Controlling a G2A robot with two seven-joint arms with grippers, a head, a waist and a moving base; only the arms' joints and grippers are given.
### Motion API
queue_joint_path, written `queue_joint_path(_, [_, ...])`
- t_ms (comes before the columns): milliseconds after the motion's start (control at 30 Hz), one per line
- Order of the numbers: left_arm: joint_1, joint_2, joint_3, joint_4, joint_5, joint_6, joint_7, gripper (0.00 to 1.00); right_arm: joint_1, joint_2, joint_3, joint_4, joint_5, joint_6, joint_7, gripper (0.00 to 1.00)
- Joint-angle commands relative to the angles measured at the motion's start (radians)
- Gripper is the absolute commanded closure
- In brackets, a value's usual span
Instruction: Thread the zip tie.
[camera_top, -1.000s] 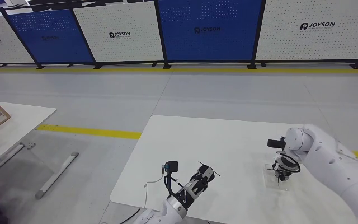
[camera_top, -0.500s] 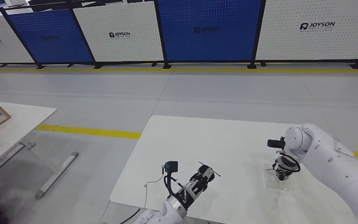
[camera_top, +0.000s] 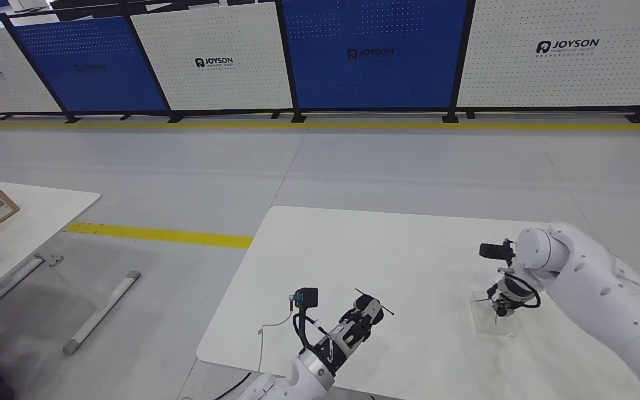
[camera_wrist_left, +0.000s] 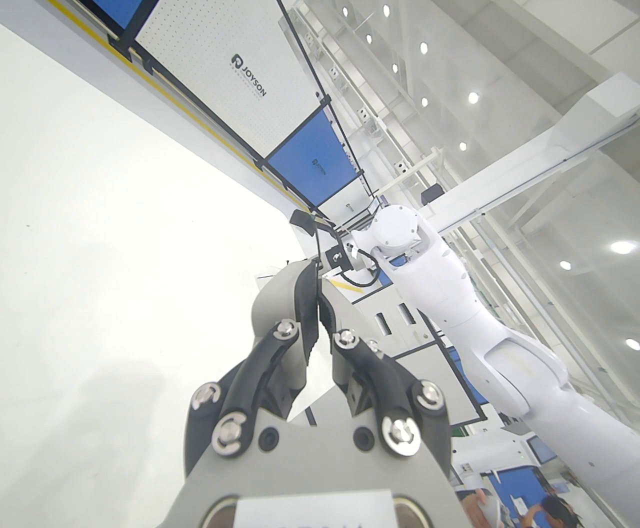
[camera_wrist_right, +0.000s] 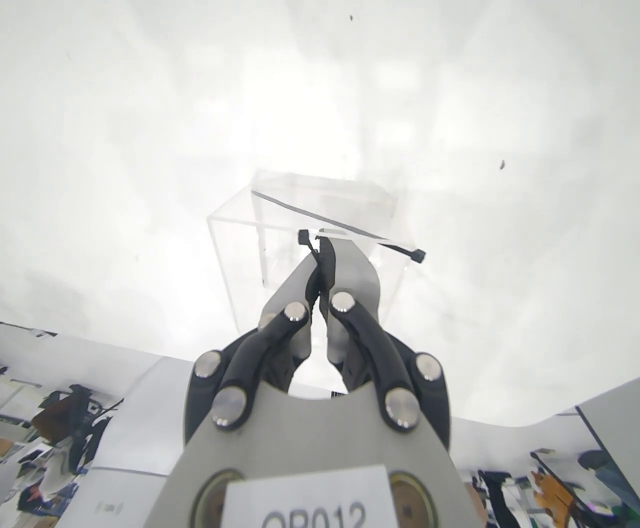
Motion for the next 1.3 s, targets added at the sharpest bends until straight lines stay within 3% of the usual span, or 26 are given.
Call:
queue_joint_path(0, [0.0, 0.0, 0.0, 0.0, 0.0, 0.0, 0.0, 1.0, -0.019, 0.03, 0.021, -0.064, -0.011, 0.016, -0.014, 1.0])
queue_joint_path(333, [0.0, 0.0, 0.0, 0.0, 0.0, 0.0, 0.0, 1.0, -0.156, 0.203, 0.17, -0.411, -0.088, 0.132, -0.054, 1.0])
queue_joint_path(467, [0.0, 0.0, 0.0, 0.0, 0.0, 0.0, 0.0, 1.0, -0.221, 0.263, 0.247, -0.507, -0.128, 0.151, -0.102, 1.0])
queue_joint_path(533, [0.0, 0.0, 0.0, 0.0, 0.0, 0.0, 0.0, 1.0, -0.246, 0.282, 0.286, -0.517, -0.146, 0.151, -0.132, 1.0])
queue_joint_path(1100, [0.0, 0.0, 0.0, 0.0, 0.0, 0.0, 0.0, 1.0, -0.255, 0.288, 0.301, -0.521, -0.149, 0.151, -0.133, 1.0])
queue_joint_path(1267, [0.0, 0.0, 0.0, 0.0, 0.0, 0.0, 0.0, 1.0, -0.282, 0.3, 0.352, -0.559, -0.153, 0.146, -0.206, 1.0])
